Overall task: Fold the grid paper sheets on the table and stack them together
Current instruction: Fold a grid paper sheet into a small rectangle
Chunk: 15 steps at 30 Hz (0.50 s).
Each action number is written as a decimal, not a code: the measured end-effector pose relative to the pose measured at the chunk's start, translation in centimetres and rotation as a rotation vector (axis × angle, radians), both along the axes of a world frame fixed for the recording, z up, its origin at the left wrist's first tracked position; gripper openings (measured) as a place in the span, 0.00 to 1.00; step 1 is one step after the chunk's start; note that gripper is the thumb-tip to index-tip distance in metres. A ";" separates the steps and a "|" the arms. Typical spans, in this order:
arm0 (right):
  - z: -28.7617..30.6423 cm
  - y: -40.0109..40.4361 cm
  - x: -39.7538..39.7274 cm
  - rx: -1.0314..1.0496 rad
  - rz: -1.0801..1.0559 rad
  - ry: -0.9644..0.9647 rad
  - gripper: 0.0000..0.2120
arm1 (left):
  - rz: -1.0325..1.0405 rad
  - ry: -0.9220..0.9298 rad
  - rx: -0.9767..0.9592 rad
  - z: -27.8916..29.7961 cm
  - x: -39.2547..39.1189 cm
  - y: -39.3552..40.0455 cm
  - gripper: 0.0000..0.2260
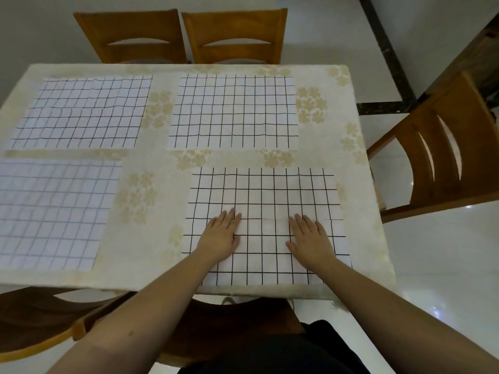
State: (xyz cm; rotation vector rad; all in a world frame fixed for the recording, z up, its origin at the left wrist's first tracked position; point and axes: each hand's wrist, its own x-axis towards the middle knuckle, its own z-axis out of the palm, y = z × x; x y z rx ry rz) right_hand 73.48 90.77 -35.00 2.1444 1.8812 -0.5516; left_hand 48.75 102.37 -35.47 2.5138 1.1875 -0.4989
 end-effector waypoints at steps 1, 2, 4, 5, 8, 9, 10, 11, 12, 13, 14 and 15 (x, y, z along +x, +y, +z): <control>-0.1 -0.1 0.0 0.007 0.007 -0.004 0.34 | -0.002 -0.005 -0.001 -0.3 -0.1 0.0 0.29; -0.3 -0.3 0.1 0.021 0.007 -0.004 0.35 | -0.001 -0.014 0.004 -0.5 -0.2 0.0 0.28; -0.6 -0.6 0.2 0.019 0.005 -0.003 0.36 | 0.004 -0.036 0.025 -1.0 -0.5 -0.2 0.30; -0.9 -0.9 0.3 0.016 0.005 -0.001 0.35 | 0.005 -0.048 0.038 -1.2 -0.7 -0.3 0.31; -1.7 -2.0 0.7 0.004 -0.007 0.042 0.34 | 0.024 -0.066 0.055 -2.2 -1.2 -0.6 0.29; -1.9 -2.2 0.8 -0.003 -0.013 0.055 0.35 | 0.036 -0.069 0.059 -2.5 -1.5 -0.7 0.28; -2.0 -2.3 0.8 0.003 -0.013 0.063 0.36 | 0.046 -0.074 0.062 -2.7 -1.7 -0.6 0.28; -2.1 -2.4 0.7 -0.004 -0.012 0.071 0.37 | 0.052 -0.079 0.064 -2.8 -1.9 -0.5 0.29; -2.1 -2.3 0.6 -0.014 -0.008 0.072 0.37 | 0.048 -0.074 0.062 -2.8 -2.1 -0.4 0.30; -2.1 -2.2 0.4 -0.025 -0.013 0.073 0.37 | 0.039 -0.060 0.059 -2.9 -2.2 -0.2 0.31; -2.0 -2.0 0.3 -0.013 -0.025 0.076 0.36 | 0.030 -0.045 0.056 -2.9 -2.2 0.0 0.31; -1.8 -1.8 0.4 0.011 -0.042 0.073 0.35 | 0.022 -0.042 0.055 -2.9 -2.3 0.2 0.31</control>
